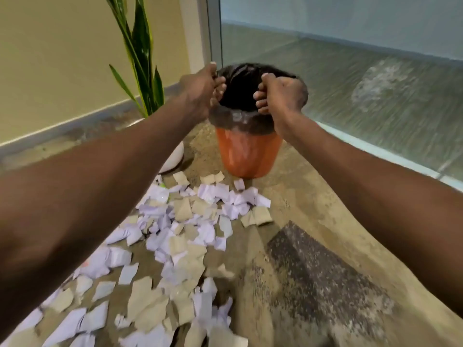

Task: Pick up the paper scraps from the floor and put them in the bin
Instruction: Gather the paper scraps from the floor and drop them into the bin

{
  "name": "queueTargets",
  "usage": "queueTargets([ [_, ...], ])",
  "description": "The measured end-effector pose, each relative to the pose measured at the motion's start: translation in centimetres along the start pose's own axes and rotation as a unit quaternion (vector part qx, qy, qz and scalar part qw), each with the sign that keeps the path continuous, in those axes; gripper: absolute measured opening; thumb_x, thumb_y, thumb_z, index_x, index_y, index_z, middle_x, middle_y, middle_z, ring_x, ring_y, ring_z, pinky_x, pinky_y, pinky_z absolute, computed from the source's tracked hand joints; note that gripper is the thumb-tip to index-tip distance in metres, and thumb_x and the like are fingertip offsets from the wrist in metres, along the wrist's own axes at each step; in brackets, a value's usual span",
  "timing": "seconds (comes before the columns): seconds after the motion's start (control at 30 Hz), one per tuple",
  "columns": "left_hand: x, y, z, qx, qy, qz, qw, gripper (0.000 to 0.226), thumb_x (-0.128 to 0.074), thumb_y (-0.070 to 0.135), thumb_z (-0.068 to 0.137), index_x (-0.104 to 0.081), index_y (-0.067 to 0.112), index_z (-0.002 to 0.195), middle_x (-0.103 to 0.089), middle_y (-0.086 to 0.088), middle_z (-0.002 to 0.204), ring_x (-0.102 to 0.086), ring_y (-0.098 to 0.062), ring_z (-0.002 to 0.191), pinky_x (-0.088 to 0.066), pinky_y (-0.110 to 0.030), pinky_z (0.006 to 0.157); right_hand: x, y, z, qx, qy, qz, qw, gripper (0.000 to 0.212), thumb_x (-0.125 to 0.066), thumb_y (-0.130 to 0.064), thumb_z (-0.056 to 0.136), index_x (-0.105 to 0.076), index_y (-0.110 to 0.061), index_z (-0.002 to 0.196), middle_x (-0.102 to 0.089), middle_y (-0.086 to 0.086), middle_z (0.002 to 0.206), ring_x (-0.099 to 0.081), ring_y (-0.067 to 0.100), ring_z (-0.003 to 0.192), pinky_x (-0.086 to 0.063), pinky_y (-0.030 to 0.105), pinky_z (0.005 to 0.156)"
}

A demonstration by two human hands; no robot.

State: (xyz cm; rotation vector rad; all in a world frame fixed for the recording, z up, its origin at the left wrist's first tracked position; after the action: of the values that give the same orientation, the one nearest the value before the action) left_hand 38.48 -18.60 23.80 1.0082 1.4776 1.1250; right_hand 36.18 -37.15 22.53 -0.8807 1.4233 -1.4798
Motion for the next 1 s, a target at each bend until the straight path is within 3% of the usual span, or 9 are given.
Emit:
queueTargets([
  [0.17,7.6,-7.5,-8.5,-0.028,0.003,0.215,0.976,0.025,-0.056,0.028,0.097,-0.067,0.011,0.082,-0.068,-0.006,0.078,-0.062,-0.013,0.063,-0.043,-0.024,0.048,-0.9,9.6,-14.4,0.151,-0.217,-0.223,0.938,0.020,-0.066,-0.020,0.092,-0.065,-0.003,0.081,-0.066,0.013,0.076,-0.057,0.009,0.068,-0.047,0.029,0.062],
  [0.27,12.0,-13.7,-14.5,-0.052,-0.022,0.368,0.928,0.029,-0.059,0.035,0.096,-0.073,0.012,0.086,-0.071,0.002,0.077,-0.061,0.006,0.058,-0.046,-0.018,0.056,0.2,16.1,-23.9,0.214,-0.395,-0.334,0.828,0.040,-0.070,-0.037,0.089,-0.060,-0.017,0.121,-0.058,-0.003,0.122,-0.049,0.002,0.108,-0.045,0.022,0.089],
  [0.37,16.9,-18.5,-21.1,-0.095,-0.082,0.474,0.872,0.024,-0.065,0.040,0.092,-0.067,0.019,0.103,-0.067,0.008,0.095,-0.062,0.004,0.085,-0.041,-0.006,0.071,1.8,20.3,-31.6,0.370,-0.529,-0.393,0.655,0.069,-0.062,-0.057,0.086,-0.049,-0.020,0.143,-0.036,0.010,0.156,-0.032,0.023,0.144,-0.030,0.040,0.116],
  [0.47,21.2,-23.0,-28.0,-0.170,-0.225,0.630,0.724,0.078,-0.058,0.064,0.085,-0.044,0.015,0.144,-0.046,-0.008,0.144,-0.041,-0.024,0.132,-0.039,-0.035,0.109,3.5,23.7,-37.6,0.485,-0.639,-0.364,0.473,0.072,-0.047,-0.063,0.090,-0.034,-0.030,0.152,-0.015,0.012,0.165,-0.015,0.031,0.152,-0.012,0.052,0.122],
  [0.57,24.1,-26.8,-34.7,-0.238,-0.373,0.702,0.558,0.108,-0.040,0.089,0.075,-0.017,0.023,0.158,-0.010,-0.015,0.164,-0.010,-0.035,0.150,-0.011,-0.051,0.120,4.1,26.4,-39.9,0.539,-0.687,-0.331,0.358,0.064,-0.038,-0.060,0.097,-0.033,-0.031,0.154,-0.006,0.012,0.167,-0.001,0.028,0.154,-0.005,0.058,0.121],
  [0.63,25.1,-28.2,-37.0,-0.284,-0.414,0.705,0.501,0.107,-0.036,0.090,0.074,-0.014,0.028,0.158,-0.006,-0.018,0.164,-0.004,-0.037,0.151,-0.003,-0.057,0.119,2.3,27.3,-38.5,0.553,-0.658,-0.373,0.350,0.060,-0.027,-0.057,0.101,-0.031,-0.031,0.155,-0.004,0.012,0.167,-0.001,0.028,0.154,-0.006,0.060,0.120],
  [0.73,26.6,-27.9,-35.7,-0.310,-0.340,0.762,0.455,0.095,-0.033,0.083,0.082,-0.014,0.029,0.158,-0.015,-0.019,0.162,-0.014,-0.038,0.149,-0.013,-0.064,0.114,-2.0,27.0,-35.0,0.538,-0.593,-0.447,0.399,0.056,-0.018,-0.049,0.106,-0.022,-0.028,0.157,-0.002,0.013,0.167,-0.005,0.033,0.153,-0.001,0.059,0.121],
  [0.87,29.6,-24.3,-31.6,-0.241,-0.156,0.801,0.525,0.063,-0.027,0.046,0.101,-0.005,0.028,0.158,-0.006,-0.020,0.164,-0.008,-0.041,0.150,-0.018,-0.068,0.113,-5.6,24.9,-32.5,0.521,-0.517,-0.484,0.476,0.043,-0.029,-0.037,0.106,-0.045,-0.019,0.142,-0.016,0.022,0.163,-0.018,0.039,0.150,-0.003,0.060,0.120],
  [1.0,34.9,-23.6,-31.6,-0.056,-0.001,0.775,0.629,0.077,-0.030,0.066,0.096,-0.003,0.030,0.158,0.010,-0.010,0.165,0.005,-0.034,0.152,-0.010,-0.063,0.115,-6.7,24.0,-34.8,0.538,-0.518,-0.462,0.479,0.036,-0.046,-0.038,0.096,-0.056,-0.013,0.119,-0.040,0.024,0.148,-0.039,0.041,0.136,-0.021,0.060,0.116],
])
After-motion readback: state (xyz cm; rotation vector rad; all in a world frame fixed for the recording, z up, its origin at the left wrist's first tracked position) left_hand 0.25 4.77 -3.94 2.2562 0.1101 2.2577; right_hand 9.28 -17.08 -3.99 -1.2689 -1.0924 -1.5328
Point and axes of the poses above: each hand's wrist, its own z-axis towards the middle knuckle, its own x-axis out of the back of the hand, y = z × x, the point moved 7 cm from there along z, towards the middle knuckle
